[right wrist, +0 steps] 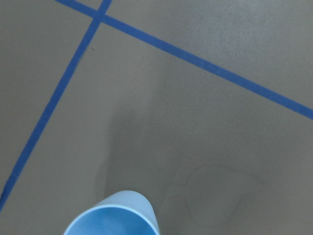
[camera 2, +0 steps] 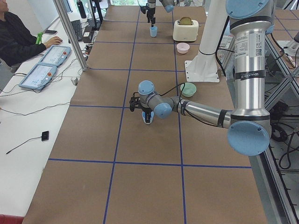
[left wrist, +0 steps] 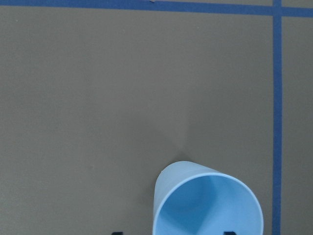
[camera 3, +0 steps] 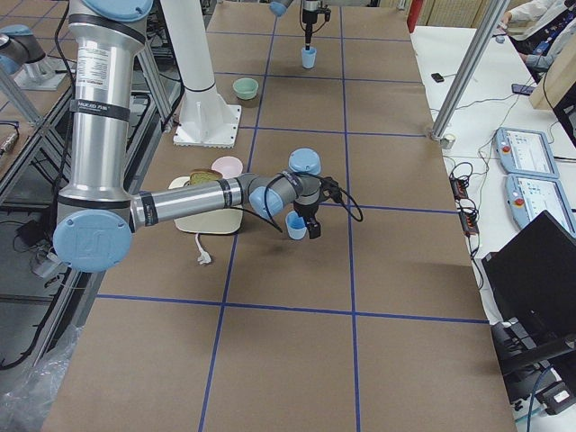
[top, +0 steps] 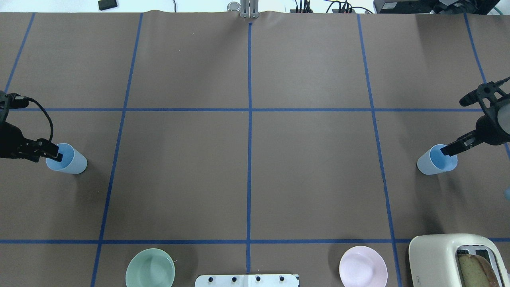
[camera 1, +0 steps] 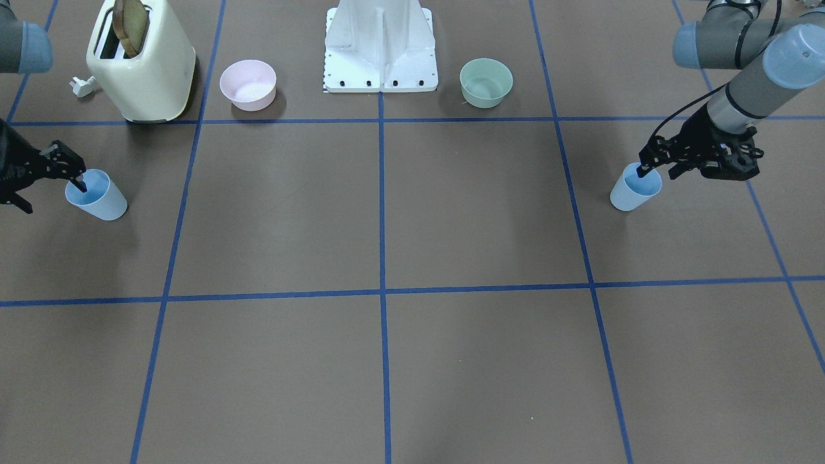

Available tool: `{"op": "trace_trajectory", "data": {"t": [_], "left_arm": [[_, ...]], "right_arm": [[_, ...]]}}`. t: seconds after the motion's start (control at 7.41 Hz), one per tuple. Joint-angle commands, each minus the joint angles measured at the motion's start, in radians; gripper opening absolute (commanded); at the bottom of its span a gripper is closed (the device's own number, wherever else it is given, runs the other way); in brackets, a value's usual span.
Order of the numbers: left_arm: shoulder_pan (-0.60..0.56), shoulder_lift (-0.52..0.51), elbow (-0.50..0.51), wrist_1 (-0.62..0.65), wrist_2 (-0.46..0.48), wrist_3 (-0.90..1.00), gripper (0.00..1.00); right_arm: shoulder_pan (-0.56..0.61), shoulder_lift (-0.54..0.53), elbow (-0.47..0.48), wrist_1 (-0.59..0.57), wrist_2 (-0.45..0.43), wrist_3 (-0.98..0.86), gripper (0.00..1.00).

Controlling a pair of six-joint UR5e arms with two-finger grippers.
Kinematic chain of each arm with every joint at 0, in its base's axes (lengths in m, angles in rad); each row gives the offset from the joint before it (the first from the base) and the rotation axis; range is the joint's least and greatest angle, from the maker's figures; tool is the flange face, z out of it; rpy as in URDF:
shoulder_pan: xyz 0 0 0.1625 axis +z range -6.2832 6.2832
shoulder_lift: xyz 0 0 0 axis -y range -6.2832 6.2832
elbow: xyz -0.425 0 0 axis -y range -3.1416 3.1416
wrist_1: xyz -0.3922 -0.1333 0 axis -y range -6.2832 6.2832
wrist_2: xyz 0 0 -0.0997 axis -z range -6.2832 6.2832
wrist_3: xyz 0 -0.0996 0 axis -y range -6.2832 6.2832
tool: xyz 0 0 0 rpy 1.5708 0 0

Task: Stack blue cups with both arms
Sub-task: 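Lower both grippers onto the light-blue cups and close on their rims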

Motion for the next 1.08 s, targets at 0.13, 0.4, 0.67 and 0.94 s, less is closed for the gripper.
{"op": "trace_trajectory", "data": {"t": [0.13, 0.4, 0.67, 0.94], "left_arm": [[0.006, -0.007, 0.038, -0.024, -0.002, 0.000, 0.61], [0.010, -0.008, 0.061, -0.065, -0.007, -0.006, 0.43], [0.010, -0.010, 0.052, -0.065, -0.008, -0.025, 0.20], [0.008, -0.013, 0.046, -0.065, -0.008, -0.026, 0.00]], "right_arm": [[-0.016, 0.001, -0.003, 0.000, -0.011, 0.000, 0.92], [-0.016, 0.002, -0.006, 0.000, -0.011, 0.000, 0.91], [-0.016, 0.002, -0.004, 0.000, -0.011, 0.000, 0.91], [-0.017, 0.002, -0.006, 0.000, -0.012, 0.000, 0.91]]}}
